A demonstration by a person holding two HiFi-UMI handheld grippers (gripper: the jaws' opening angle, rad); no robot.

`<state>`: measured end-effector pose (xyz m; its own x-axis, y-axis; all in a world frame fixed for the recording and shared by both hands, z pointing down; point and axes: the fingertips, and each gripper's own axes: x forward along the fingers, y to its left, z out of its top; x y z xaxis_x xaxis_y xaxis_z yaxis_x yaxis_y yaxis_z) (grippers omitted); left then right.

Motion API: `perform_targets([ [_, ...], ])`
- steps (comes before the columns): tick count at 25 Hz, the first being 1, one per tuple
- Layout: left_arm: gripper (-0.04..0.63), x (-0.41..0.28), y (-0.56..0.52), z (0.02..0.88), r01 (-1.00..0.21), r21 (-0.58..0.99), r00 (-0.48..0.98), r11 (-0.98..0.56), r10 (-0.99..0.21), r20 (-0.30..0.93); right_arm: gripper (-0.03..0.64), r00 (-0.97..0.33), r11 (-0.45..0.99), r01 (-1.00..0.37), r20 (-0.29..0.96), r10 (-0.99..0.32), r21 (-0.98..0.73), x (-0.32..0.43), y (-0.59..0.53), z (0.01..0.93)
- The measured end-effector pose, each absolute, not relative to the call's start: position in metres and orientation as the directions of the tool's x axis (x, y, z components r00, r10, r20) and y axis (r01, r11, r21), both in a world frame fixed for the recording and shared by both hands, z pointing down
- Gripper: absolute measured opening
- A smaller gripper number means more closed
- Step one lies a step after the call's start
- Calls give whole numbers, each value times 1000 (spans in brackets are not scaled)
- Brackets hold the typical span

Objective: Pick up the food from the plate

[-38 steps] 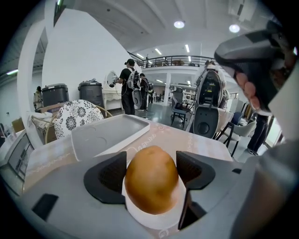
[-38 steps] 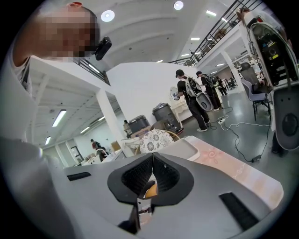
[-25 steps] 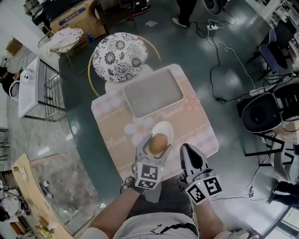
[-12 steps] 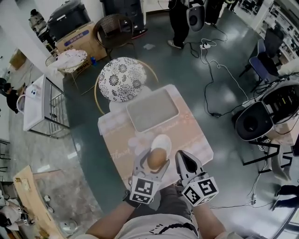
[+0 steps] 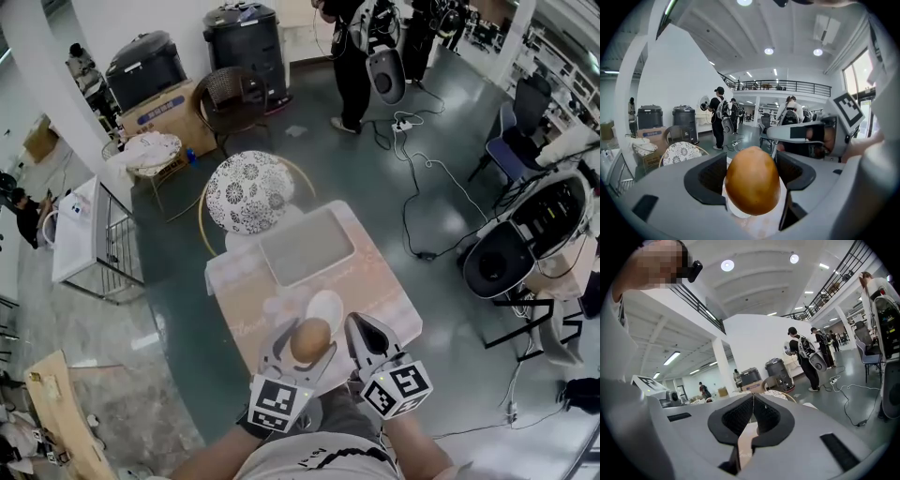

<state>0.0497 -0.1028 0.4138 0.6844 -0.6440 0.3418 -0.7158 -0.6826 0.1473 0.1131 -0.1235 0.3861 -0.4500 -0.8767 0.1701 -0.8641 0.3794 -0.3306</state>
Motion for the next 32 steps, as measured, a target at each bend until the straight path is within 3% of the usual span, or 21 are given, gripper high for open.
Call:
perform_targets([
  [16, 324, 5, -89, 319, -716, 196, 698, -670, -694, 176, 14, -486, 461, -858, 67, -872, -226, 77, -118, 314],
  [32, 325, -15, -88, 315, -729, 186, 683, -659, -718, 132, 14, -497, 482, -863, 73, -865, -153, 54, -112, 311],
])
